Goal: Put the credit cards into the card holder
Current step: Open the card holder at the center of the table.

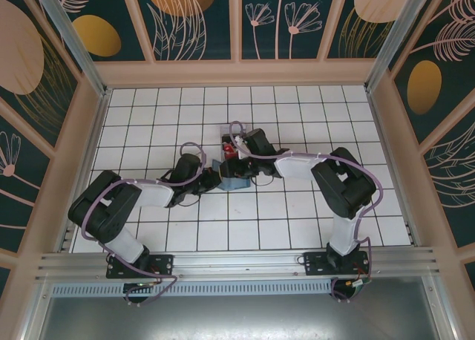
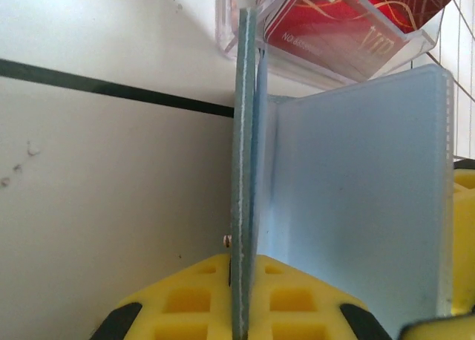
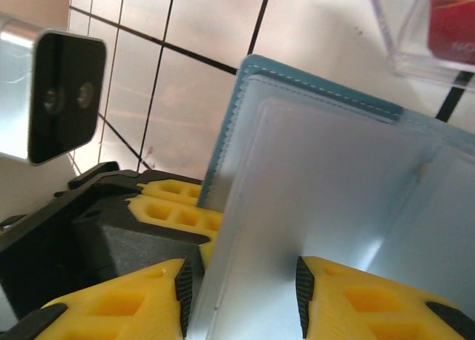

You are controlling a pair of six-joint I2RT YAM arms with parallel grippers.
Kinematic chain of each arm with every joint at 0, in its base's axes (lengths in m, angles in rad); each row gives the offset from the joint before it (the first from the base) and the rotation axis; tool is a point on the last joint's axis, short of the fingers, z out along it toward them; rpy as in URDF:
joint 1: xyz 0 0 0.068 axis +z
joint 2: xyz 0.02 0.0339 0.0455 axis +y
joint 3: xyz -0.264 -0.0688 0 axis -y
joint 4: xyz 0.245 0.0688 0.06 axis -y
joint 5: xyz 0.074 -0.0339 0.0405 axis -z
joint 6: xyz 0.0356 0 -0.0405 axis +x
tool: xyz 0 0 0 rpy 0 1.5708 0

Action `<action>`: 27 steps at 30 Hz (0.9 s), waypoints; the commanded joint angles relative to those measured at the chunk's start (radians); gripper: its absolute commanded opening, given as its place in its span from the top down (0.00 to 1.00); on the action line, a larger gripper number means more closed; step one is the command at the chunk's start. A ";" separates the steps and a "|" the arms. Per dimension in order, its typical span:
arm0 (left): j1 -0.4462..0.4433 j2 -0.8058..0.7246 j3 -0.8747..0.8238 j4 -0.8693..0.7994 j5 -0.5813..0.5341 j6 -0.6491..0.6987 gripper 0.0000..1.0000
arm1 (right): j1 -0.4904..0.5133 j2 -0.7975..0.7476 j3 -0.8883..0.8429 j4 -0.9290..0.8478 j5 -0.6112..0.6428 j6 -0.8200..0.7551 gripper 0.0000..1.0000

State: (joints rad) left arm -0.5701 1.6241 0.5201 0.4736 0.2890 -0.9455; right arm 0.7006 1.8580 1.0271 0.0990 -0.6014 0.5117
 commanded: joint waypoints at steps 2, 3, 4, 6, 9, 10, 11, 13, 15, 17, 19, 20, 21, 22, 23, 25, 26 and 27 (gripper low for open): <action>-0.008 0.011 -0.037 0.066 0.039 -0.044 1.00 | 0.004 0.022 0.020 0.047 -0.044 0.015 0.55; -0.009 0.007 -0.045 0.073 0.048 -0.044 1.00 | 0.004 0.028 0.014 0.063 -0.049 0.022 0.55; -0.010 0.003 -0.056 0.094 0.067 -0.051 0.98 | 0.004 0.036 0.007 0.081 -0.060 0.030 0.55; -0.009 -0.004 -0.065 0.094 0.083 -0.055 0.82 | 0.006 0.045 -0.002 0.105 -0.068 0.042 0.55; -0.009 -0.030 -0.062 0.029 0.084 -0.037 0.58 | 0.007 0.065 -0.001 0.097 -0.049 0.038 0.55; -0.010 -0.047 -0.060 -0.003 0.075 -0.025 0.53 | 0.007 0.072 -0.002 0.094 -0.041 0.036 0.55; -0.009 -0.066 -0.059 -0.035 0.063 -0.014 0.47 | 0.007 0.078 -0.003 0.091 -0.037 0.034 0.55; -0.010 -0.098 -0.064 -0.079 0.040 -0.008 0.35 | 0.006 0.092 -0.005 0.089 -0.036 0.033 0.55; -0.009 -0.118 -0.082 -0.084 0.042 -0.012 0.29 | 0.007 0.107 0.004 0.062 -0.025 0.030 0.55; -0.009 -0.121 -0.098 -0.096 0.047 -0.012 0.29 | 0.007 0.115 0.008 0.065 -0.035 0.028 0.55; -0.009 -0.124 -0.117 -0.085 0.045 -0.023 0.29 | 0.008 0.115 0.010 0.079 -0.052 0.035 0.55; -0.007 -0.128 -0.125 -0.081 0.044 -0.029 0.29 | 0.009 0.114 0.011 0.085 -0.063 0.039 0.54; -0.007 -0.134 -0.128 -0.081 0.041 -0.034 0.29 | 0.011 0.112 0.010 0.088 -0.069 0.042 0.54; -0.008 -0.145 -0.129 -0.081 0.039 -0.038 0.28 | 0.014 0.109 0.013 0.085 -0.071 0.042 0.54; -0.007 -0.158 -0.128 -0.082 0.039 -0.040 0.27 | 0.017 0.104 0.014 0.078 -0.069 0.041 0.54; -0.003 -0.191 -0.123 -0.094 0.032 -0.042 0.26 | 0.020 0.098 0.017 0.067 -0.072 0.039 0.54; 0.001 -0.209 -0.121 -0.100 0.029 -0.044 0.25 | 0.022 0.093 0.014 0.065 -0.071 0.040 0.54; 0.009 -0.224 -0.122 -0.102 0.033 -0.051 0.25 | 0.022 0.087 0.012 0.062 -0.066 0.043 0.54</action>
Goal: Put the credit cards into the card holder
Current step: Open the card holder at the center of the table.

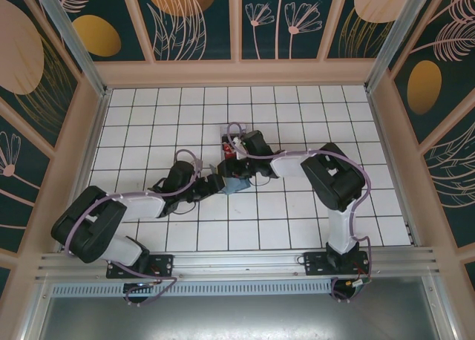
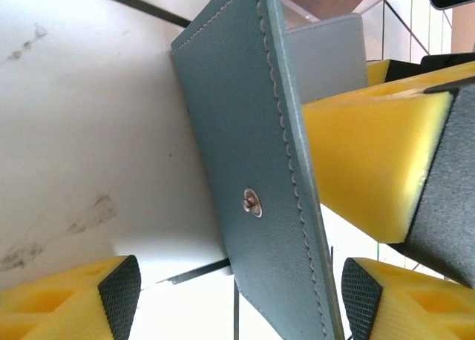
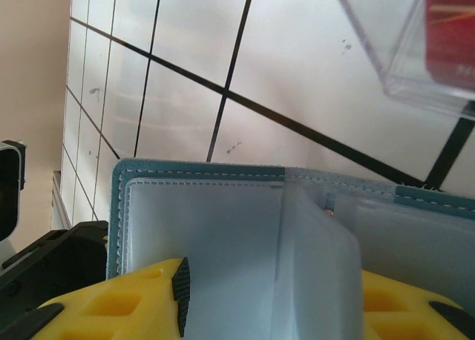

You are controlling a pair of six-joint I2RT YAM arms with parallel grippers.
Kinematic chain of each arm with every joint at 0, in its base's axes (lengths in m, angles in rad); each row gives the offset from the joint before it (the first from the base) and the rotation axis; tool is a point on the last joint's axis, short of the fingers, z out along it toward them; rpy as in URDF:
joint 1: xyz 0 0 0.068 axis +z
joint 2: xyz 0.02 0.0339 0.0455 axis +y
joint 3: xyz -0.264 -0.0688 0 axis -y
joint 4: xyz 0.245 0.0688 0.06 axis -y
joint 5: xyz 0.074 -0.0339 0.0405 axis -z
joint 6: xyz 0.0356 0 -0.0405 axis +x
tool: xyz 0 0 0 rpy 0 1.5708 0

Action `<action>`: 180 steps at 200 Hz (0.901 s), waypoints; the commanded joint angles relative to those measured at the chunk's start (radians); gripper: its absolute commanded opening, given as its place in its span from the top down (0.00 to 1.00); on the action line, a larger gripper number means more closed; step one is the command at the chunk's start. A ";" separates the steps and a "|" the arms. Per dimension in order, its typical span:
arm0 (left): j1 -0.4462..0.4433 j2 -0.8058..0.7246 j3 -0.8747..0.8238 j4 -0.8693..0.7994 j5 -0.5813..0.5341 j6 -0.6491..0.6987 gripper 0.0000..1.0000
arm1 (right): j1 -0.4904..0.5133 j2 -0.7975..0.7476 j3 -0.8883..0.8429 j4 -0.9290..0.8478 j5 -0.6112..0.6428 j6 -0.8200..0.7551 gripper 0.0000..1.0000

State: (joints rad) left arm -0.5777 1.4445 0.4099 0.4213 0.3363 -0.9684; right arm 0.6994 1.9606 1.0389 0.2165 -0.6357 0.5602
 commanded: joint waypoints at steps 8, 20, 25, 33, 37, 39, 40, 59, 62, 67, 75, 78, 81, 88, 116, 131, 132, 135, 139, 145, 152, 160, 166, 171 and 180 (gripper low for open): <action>0.048 -0.077 -0.032 -0.015 0.022 -0.063 0.25 | 0.023 -0.027 0.002 -0.072 -0.025 0.000 0.54; 0.079 -0.116 -0.054 0.014 0.045 -0.090 0.25 | 0.025 -0.040 0.008 -0.091 -0.022 0.001 0.54; 0.095 -0.133 -0.057 0.007 0.046 -0.094 0.25 | 0.024 -0.045 0.012 -0.097 -0.021 0.001 0.54; 0.117 -0.169 -0.060 -0.014 0.039 -0.091 0.25 | 0.027 -0.054 0.016 -0.111 -0.017 -0.001 0.54; 0.128 -0.188 -0.060 -0.029 0.033 -0.089 0.26 | 0.028 -0.059 0.019 -0.117 -0.014 -0.002 0.54; 0.134 -0.199 -0.060 -0.038 0.028 -0.088 0.26 | 0.029 -0.062 0.021 -0.121 -0.012 -0.003 0.54; 0.137 -0.203 -0.060 -0.042 0.025 -0.087 0.26 | 0.030 -0.062 0.022 -0.124 -0.011 -0.003 0.54; 0.191 -0.273 -0.063 -0.101 0.010 -0.080 0.28 | 0.042 -0.084 0.043 -0.166 0.018 -0.024 0.54; 0.198 -0.279 -0.063 -0.107 0.010 -0.079 0.28 | 0.046 -0.087 0.048 -0.175 0.022 -0.027 0.53; 0.207 -0.283 -0.065 -0.117 0.009 -0.079 0.28 | 0.050 -0.091 0.055 -0.189 0.033 -0.033 0.53; 0.215 -0.278 -0.068 -0.117 0.013 -0.080 0.29 | 0.056 -0.095 0.066 -0.206 0.046 -0.041 0.53; 0.216 -0.274 -0.069 -0.114 0.017 -0.081 0.29 | 0.059 -0.097 0.070 -0.214 0.052 -0.044 0.53; 0.218 -0.269 -0.071 -0.110 0.021 -0.082 0.29 | 0.062 -0.099 0.075 -0.220 0.059 -0.045 0.53; 0.219 -0.251 -0.076 -0.093 0.030 -0.089 0.29 | 0.071 -0.103 0.087 -0.237 0.075 -0.053 0.53; 0.219 -0.161 -0.129 0.065 0.077 -0.162 0.31 | 0.095 -0.109 0.122 -0.292 0.105 -0.076 0.51; 0.219 -0.106 -0.136 0.125 0.097 -0.177 0.31 | 0.101 -0.113 0.118 -0.288 0.094 -0.067 0.51; 0.220 -0.103 -0.136 0.129 0.099 -0.178 0.31 | 0.101 -0.113 0.118 -0.288 0.094 -0.067 0.51; 0.220 -0.092 -0.135 0.141 0.105 -0.182 0.31 | 0.104 -0.115 0.117 -0.289 0.093 -0.065 0.50; 0.219 -0.079 -0.137 0.160 0.113 -0.186 0.31 | 0.107 -0.115 0.116 -0.287 0.091 -0.062 0.51; 0.220 -0.059 -0.138 0.187 0.122 -0.197 0.32 | 0.111 -0.119 0.114 -0.287 0.088 -0.058 0.51; 0.219 -0.036 -0.138 0.214 0.132 -0.207 0.32 | 0.117 -0.121 0.113 -0.289 0.084 -0.055 0.50; 0.220 -0.012 -0.133 0.240 0.145 -0.216 0.32 | 0.125 -0.124 0.111 -0.288 0.080 -0.052 0.50; 0.219 0.002 -0.127 0.251 0.154 -0.219 0.32 | 0.128 -0.124 0.109 -0.288 0.080 -0.051 0.50; 0.220 0.011 -0.123 0.257 0.159 -0.220 0.32 | 0.133 -0.122 0.106 -0.286 0.077 -0.049 0.50; 0.219 0.020 -0.118 0.263 0.163 -0.223 0.32 | 0.137 -0.115 0.101 -0.282 0.065 -0.044 0.50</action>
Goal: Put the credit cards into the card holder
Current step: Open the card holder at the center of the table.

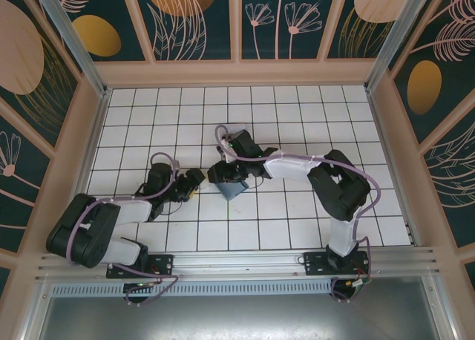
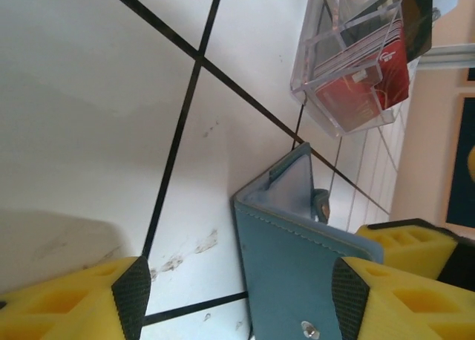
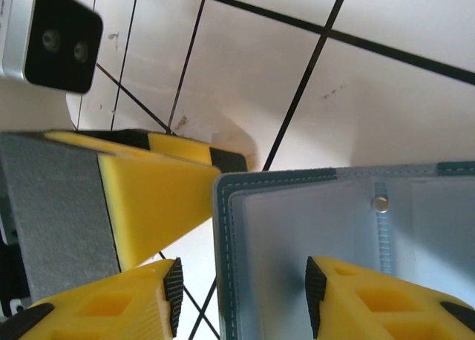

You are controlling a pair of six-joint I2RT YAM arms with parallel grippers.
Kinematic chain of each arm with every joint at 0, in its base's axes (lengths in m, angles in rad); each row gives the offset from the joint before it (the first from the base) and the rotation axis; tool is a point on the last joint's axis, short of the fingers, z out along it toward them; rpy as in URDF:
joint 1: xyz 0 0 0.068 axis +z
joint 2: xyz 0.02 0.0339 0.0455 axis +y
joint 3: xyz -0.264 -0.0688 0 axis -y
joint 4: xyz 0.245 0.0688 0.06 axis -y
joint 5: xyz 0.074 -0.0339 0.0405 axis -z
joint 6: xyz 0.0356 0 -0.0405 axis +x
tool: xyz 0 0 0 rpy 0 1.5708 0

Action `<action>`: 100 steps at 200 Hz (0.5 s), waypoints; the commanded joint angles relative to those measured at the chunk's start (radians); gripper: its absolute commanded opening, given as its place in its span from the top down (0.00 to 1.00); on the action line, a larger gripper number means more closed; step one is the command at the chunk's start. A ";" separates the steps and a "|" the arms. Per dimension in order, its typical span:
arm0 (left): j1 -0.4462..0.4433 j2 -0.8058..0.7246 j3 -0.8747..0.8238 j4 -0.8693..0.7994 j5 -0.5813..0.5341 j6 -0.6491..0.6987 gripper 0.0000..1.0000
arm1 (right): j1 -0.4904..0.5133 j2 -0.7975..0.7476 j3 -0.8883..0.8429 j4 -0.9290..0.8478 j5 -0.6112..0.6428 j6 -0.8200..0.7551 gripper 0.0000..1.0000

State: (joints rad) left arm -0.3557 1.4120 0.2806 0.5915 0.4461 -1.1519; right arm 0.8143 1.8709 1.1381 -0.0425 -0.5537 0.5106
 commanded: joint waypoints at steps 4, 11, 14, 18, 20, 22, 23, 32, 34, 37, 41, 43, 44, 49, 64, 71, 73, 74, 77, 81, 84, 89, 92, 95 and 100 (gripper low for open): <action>-0.002 0.053 0.014 0.094 0.054 -0.042 0.32 | 0.025 -0.022 -0.001 -0.017 -0.024 0.010 0.50; -0.002 0.049 0.013 0.094 0.054 -0.045 0.32 | 0.028 -0.019 -0.011 0.000 -0.040 0.020 0.50; -0.003 0.046 0.014 0.093 0.055 -0.046 0.31 | 0.030 -0.018 -0.017 0.011 -0.048 0.026 0.50; -0.003 0.042 0.015 0.090 0.055 -0.048 0.31 | 0.031 -0.017 -0.023 0.022 -0.057 0.035 0.50; -0.002 0.040 0.015 0.087 0.053 -0.048 0.31 | 0.032 -0.015 -0.027 0.035 -0.065 0.042 0.50; -0.002 0.039 0.015 0.084 0.053 -0.048 0.30 | 0.032 -0.016 -0.029 0.038 -0.068 0.045 0.50; -0.002 0.038 0.015 0.082 0.053 -0.048 0.30 | 0.034 -0.016 -0.033 0.047 -0.074 0.051 0.50; -0.002 0.035 0.015 0.060 0.054 -0.050 0.29 | 0.037 -0.011 -0.053 0.087 -0.092 0.072 0.49; -0.002 0.034 0.015 0.056 0.053 -0.050 0.29 | 0.038 -0.012 -0.057 0.096 -0.095 0.075 0.49; -0.002 0.034 0.015 0.051 0.056 -0.051 0.29 | 0.039 -0.008 -0.062 0.107 -0.099 0.081 0.49; -0.002 0.035 0.013 0.047 0.059 -0.052 0.29 | 0.039 -0.003 -0.068 0.120 -0.101 0.086 0.49; -0.002 0.035 0.012 0.047 0.060 -0.053 0.29 | 0.039 0.000 -0.069 0.125 -0.102 0.089 0.49; -0.002 0.035 0.011 0.047 0.061 -0.054 0.29 | 0.039 0.003 -0.070 0.127 -0.103 0.090 0.49; -0.002 0.033 0.007 0.049 0.064 -0.062 0.29 | 0.039 0.012 -0.074 0.132 -0.103 0.092 0.49; 0.002 0.024 -0.015 0.069 0.072 -0.081 0.29 | 0.039 0.043 -0.078 0.147 -0.112 0.096 0.49; 0.006 0.013 -0.021 0.061 0.066 -0.080 0.29 | 0.040 0.054 -0.078 0.160 -0.124 0.100 0.49; 0.008 0.010 -0.021 0.055 0.064 -0.080 0.28 | 0.040 0.058 -0.078 0.165 -0.127 0.101 0.49; 0.009 0.009 -0.021 0.051 0.062 -0.080 0.28 | 0.041 0.058 -0.077 0.167 -0.129 0.102 0.49; 0.013 0.003 -0.021 0.035 0.058 -0.080 0.27 | 0.042 0.063 -0.077 0.173 -0.134 0.104 0.49; 0.018 -0.007 -0.020 0.019 0.054 -0.076 0.27 | 0.044 0.069 -0.074 0.176 -0.139 0.104 0.49; 0.022 -0.013 -0.021 0.011 0.054 -0.075 0.26 | 0.044 0.073 -0.070 0.175 -0.140 0.104 0.49; 0.026 -0.025 -0.020 0.002 0.053 -0.070 0.25 | 0.047 0.078 -0.064 0.173 -0.140 0.101 0.49; 0.028 -0.032 -0.020 -0.007 0.053 -0.067 0.25 | 0.049 0.080 -0.060 0.170 -0.138 0.097 0.49; 0.031 -0.041 -0.019 -0.015 0.052 -0.065 0.24 | 0.050 0.082 -0.055 0.166 -0.134 0.094 0.49; 0.035 -0.053 -0.016 -0.029 0.053 -0.062 0.23 | 0.055 0.086 -0.046 0.158 -0.123 0.085 0.49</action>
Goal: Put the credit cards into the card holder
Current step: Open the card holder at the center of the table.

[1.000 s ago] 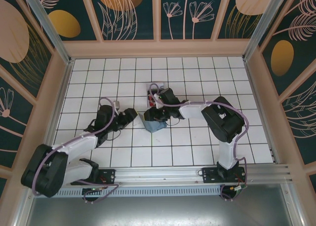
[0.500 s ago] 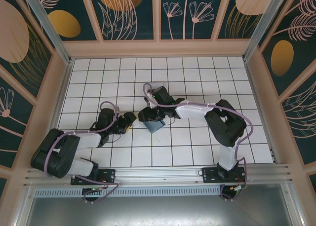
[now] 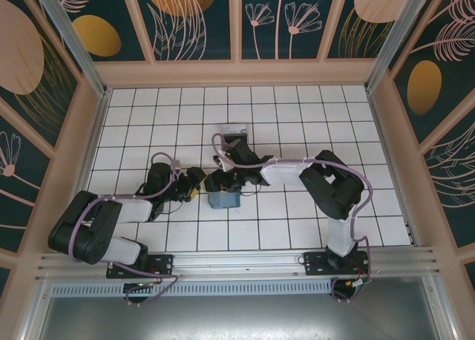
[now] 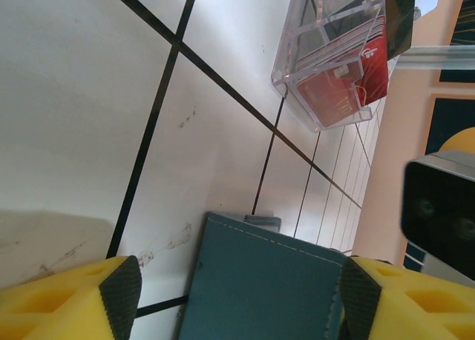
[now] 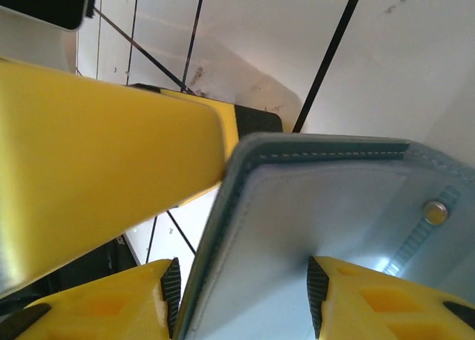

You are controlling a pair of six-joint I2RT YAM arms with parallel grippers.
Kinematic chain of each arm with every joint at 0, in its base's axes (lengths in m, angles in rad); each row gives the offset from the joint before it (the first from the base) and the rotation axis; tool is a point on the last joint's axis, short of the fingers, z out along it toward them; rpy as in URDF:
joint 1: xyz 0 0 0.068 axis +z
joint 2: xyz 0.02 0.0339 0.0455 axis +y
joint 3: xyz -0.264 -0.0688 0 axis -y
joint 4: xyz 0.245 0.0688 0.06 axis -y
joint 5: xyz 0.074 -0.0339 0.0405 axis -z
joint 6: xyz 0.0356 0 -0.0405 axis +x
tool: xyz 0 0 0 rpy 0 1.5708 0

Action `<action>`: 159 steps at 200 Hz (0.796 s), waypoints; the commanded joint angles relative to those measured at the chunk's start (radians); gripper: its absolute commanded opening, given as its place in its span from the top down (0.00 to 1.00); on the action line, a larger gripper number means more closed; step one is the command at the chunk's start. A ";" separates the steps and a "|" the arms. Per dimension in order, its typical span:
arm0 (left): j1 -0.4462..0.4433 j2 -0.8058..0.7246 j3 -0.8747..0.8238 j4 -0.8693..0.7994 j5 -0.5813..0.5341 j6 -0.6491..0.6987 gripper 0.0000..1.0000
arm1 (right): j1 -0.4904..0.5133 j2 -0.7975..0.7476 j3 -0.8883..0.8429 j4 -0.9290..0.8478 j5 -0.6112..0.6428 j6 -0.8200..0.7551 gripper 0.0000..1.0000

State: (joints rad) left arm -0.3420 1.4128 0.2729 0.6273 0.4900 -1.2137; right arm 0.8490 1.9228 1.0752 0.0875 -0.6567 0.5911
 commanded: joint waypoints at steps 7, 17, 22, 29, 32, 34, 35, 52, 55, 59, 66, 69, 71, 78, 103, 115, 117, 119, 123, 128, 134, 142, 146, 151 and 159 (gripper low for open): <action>0.030 -0.070 -0.004 -0.085 0.011 0.007 0.21 | 0.023 0.040 0.030 0.007 -0.004 -0.010 0.49; 0.045 -0.095 0.010 -0.125 0.017 0.028 0.19 | 0.032 0.051 0.054 -0.032 0.027 -0.036 0.49; 0.054 -0.105 0.020 -0.156 0.018 0.043 0.18 | 0.037 0.058 0.067 -0.054 0.045 -0.050 0.49; 0.066 -0.118 0.038 -0.202 0.017 0.069 0.17 | 0.043 0.070 0.086 -0.084 0.068 -0.070 0.49; 0.072 -0.125 0.045 -0.219 0.017 0.079 0.17 | 0.046 0.076 0.095 -0.097 0.078 -0.079 0.49; 0.075 -0.127 0.049 -0.231 0.018 0.087 0.17 | 0.048 0.079 0.099 -0.105 0.085 -0.084 0.49; 0.078 -0.130 0.051 -0.236 0.017 0.090 0.17 | 0.049 0.081 0.103 -0.109 0.088 -0.087 0.49; 0.094 -0.149 0.093 -0.331 0.007 0.149 0.18 | 0.063 0.115 0.145 -0.168 0.141 -0.120 0.49; 0.094 -0.150 0.098 -0.345 0.008 0.156 0.18 | 0.066 0.121 0.150 -0.177 0.150 -0.125 0.49; 0.094 -0.148 0.103 -0.358 0.010 0.163 0.19 | 0.069 0.129 0.158 -0.188 0.162 -0.129 0.49; 0.094 -0.143 0.102 -0.361 0.024 0.164 0.19 | 0.074 0.139 0.170 -0.206 0.180 -0.136 0.49; 0.094 -0.140 0.100 -0.360 0.029 0.163 0.20 | 0.076 0.145 0.174 -0.211 0.187 -0.139 0.49; 0.095 -0.137 0.098 -0.360 0.035 0.162 0.21 | 0.077 0.146 0.177 -0.214 0.191 -0.139 0.49; 0.094 -0.125 0.093 -0.366 0.045 0.162 0.22 | 0.081 0.153 0.186 -0.225 0.209 -0.146 0.49; 0.095 -0.064 0.069 -0.380 0.076 0.176 0.27 | 0.087 0.156 0.189 -0.224 0.200 -0.150 0.38; 0.094 -0.046 0.060 -0.406 0.069 0.187 0.33 | 0.088 0.142 0.168 -0.196 0.194 -0.143 0.37; 0.094 -0.044 0.058 -0.411 0.066 0.190 0.33 | 0.087 0.141 0.168 -0.195 0.195 -0.143 0.37; 0.094 -0.044 0.058 -0.418 0.061 0.194 0.33 | 0.088 0.139 0.168 -0.195 0.196 -0.142 0.37; 0.094 -0.044 0.056 -0.426 0.057 0.198 0.33 | 0.087 0.140 0.167 -0.198 0.199 -0.142 0.37; 0.094 -0.045 0.053 -0.433 0.050 0.202 0.33 | 0.087 0.142 0.167 -0.201 0.201 -0.142 0.37; 0.094 -0.047 0.051 -0.445 0.041 0.208 0.33 | 0.087 0.143 0.167 -0.199 0.200 -0.141 0.37; 0.094 -0.049 0.048 -0.454 0.032 0.212 0.33 | 0.085 0.148 0.166 -0.195 0.199 -0.140 0.38; 0.094 -0.048 0.046 -0.455 0.030 0.213 0.34 | 0.085 0.152 0.166 -0.192 0.198 -0.139 0.38; 0.095 -0.047 0.045 -0.458 0.029 0.216 0.34 | 0.085 0.155 0.166 -0.193 0.196 -0.137 0.38; 0.093 -0.042 0.043 -0.465 0.025 0.223 0.36 | 0.085 0.160 0.169 -0.188 0.191 -0.134 0.38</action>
State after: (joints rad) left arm -0.2409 1.3548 0.3481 0.2886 0.5224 -1.0554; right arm 0.9360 2.0411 1.2625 -0.0635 -0.5163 0.4496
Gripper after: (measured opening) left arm 0.659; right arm 0.623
